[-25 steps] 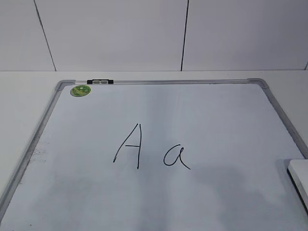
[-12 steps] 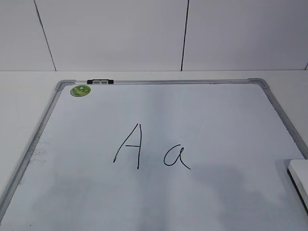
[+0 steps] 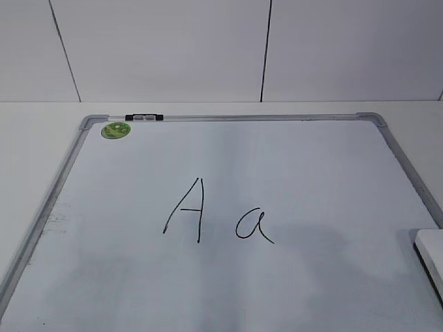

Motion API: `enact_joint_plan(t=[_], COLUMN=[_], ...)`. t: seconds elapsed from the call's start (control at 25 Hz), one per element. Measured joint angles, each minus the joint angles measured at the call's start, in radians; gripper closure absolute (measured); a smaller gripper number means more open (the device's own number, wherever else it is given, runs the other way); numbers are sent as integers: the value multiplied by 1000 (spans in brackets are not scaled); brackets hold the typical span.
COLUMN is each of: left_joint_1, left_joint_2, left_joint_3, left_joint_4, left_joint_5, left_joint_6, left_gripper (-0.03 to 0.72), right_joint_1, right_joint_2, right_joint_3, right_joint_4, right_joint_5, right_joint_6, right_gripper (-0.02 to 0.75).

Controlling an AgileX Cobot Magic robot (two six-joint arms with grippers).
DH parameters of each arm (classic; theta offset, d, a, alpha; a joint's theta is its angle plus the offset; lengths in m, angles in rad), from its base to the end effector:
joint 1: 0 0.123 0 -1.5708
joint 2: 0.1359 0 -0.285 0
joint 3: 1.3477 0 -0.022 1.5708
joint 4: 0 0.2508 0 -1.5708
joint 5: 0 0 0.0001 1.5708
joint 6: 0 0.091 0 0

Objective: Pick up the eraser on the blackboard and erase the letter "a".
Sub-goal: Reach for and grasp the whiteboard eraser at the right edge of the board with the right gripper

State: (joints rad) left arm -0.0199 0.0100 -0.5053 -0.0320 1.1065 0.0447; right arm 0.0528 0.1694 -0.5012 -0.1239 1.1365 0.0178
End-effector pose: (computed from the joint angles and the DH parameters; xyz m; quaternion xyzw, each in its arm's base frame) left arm -0.0060 -0.0025 0.2752 0.0289 0.8655 -0.0098 0.4999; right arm 0.0171 -0.0093 0.2715 -0.0164 0.9085 -0.0473 0.4150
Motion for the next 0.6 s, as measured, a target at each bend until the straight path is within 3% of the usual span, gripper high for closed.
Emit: enact_joint_plan(t=[0.6], left_joint_1=[0], left_joint_2=[0], left_joint_3=[0], left_joint_4=[0], left_joint_5=[0], left_joint_6=[0], left_gripper=[449], right_joint_1=[6], right_joint_2=[296], right_joint_3=[-19], right_joint_4=[152], right_joint_5=[-118], right_joint_6=[0], right_gripper=[146])
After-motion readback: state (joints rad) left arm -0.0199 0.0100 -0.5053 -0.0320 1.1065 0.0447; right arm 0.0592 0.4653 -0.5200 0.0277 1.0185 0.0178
